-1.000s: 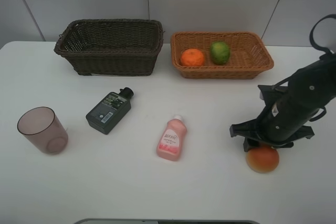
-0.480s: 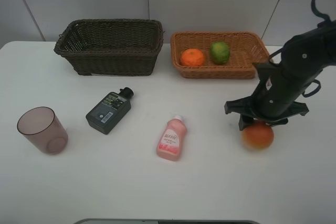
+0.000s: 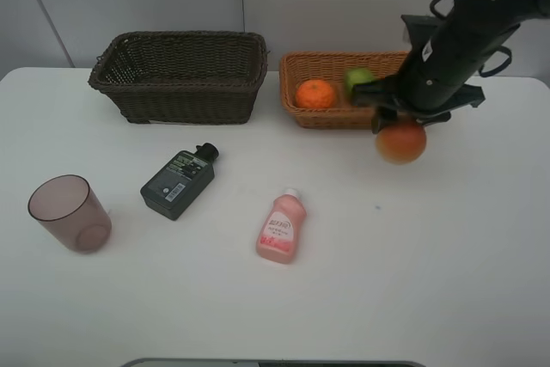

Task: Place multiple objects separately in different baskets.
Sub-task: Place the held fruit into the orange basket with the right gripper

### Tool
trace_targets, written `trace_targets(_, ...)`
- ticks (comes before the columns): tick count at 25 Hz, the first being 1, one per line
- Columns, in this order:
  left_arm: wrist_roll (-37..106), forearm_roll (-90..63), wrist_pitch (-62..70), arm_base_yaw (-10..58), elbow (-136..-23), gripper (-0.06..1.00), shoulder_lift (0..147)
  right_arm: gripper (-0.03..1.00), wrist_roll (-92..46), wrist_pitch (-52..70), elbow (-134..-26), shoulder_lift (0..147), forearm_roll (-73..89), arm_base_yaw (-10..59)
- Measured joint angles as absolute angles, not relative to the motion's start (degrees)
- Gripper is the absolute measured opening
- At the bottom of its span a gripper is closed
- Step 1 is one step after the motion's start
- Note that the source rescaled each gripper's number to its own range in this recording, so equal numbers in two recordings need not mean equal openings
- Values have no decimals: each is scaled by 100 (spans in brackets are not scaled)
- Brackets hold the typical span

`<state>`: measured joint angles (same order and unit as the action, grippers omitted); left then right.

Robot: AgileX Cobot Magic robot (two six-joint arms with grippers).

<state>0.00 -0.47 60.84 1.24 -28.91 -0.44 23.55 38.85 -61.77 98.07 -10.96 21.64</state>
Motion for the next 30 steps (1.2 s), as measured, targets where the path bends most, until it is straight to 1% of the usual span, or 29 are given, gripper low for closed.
trace_targets(6, 0, -47, 6084, 124, -2891, 93, -44, 0, 2357, 3704, -7163, 9904, -1577, 2103)
trace_targets(11, 0, -47, 6084, 124, -2891, 93, -44, 0, 2357, 3202, -7579, 10259, -1829, 1839)
trace_targets(22, 0, -47, 6084, 124, -2891, 93, -44, 0, 2357, 1390, -7604, 11116, -2083, 1196)
trace_targets(30, 0, -47, 6084, 124, -2891, 93, -44, 0, 2357, 947, -7604, 11695, -2326, 1144)
